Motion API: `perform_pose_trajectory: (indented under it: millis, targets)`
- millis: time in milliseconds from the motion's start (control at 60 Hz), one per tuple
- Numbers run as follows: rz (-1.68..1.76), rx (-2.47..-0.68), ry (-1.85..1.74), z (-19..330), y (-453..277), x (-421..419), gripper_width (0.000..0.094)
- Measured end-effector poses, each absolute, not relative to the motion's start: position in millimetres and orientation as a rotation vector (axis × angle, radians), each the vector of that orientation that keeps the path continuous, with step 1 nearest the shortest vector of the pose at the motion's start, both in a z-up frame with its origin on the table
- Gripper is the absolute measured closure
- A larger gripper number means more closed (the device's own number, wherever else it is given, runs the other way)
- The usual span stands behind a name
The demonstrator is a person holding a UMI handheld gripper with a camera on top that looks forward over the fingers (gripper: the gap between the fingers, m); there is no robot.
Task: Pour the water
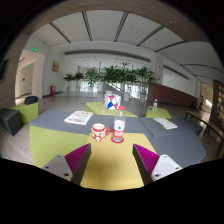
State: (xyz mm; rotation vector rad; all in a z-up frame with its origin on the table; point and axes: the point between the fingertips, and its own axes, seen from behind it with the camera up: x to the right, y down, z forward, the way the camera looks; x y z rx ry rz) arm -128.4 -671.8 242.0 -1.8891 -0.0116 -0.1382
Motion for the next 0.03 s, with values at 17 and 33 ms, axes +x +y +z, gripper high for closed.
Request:
perform_pose_trajectory:
  millis: [17, 33]
  targets:
    - [-0.144, -1.891, -0.013, 241.8, -672.4, -126.9, 0.0081]
    - [-0.148, -1.892, -0.014, 241.8, -672.7, -125.4, 0.0083]
